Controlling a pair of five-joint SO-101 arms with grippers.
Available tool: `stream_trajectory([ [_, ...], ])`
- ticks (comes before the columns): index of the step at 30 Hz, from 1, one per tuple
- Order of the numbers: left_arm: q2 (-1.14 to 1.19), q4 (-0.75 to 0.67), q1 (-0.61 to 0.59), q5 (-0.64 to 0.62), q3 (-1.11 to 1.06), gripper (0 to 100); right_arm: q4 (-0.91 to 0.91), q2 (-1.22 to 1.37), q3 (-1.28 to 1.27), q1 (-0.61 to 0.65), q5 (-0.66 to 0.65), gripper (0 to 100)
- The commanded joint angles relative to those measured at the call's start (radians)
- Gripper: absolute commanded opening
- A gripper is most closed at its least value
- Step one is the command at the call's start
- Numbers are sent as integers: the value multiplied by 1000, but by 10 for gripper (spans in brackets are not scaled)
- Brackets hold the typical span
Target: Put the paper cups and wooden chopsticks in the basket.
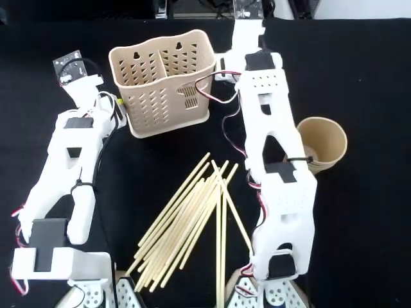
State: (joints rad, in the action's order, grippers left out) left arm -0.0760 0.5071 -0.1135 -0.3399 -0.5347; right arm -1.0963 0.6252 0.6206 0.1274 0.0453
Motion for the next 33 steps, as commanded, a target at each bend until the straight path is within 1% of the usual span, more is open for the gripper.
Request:
stream_trajectory([
  [1, -14, -15, 15, -5, 39, 148, -98, -24, 64, 41, -91, 13],
  [7, -15, -12, 13, -3, 39, 148, -334, -24, 165, 95, -244, 12],
  [10, -15, -12, 13, -2, 33, 148, -407, -24, 220, 115, -310, 12],
  [14, -17, -8, 12, -2, 27, 148, -450, -24, 292, 117, -318, 12],
  [17, -17, 31, 12, 0, 44, 148, -480, -22, 329, 117, -316, 12],
  [20, -17, 44, 12, 0, 50, 148, -485, -16, 329, 112, -311, 12],
  [23, -17, 69, 8, 0, 45, 148, -486, -16, 275, 95, -311, 12],
  [26, -18, 89, -27, 0, 54, 148, -473, -21, 255, 58, -311, 12],
  [33, -138, 109, -199, 0, 81, 149, -499, -50, 343, -11, -311, 12],
])
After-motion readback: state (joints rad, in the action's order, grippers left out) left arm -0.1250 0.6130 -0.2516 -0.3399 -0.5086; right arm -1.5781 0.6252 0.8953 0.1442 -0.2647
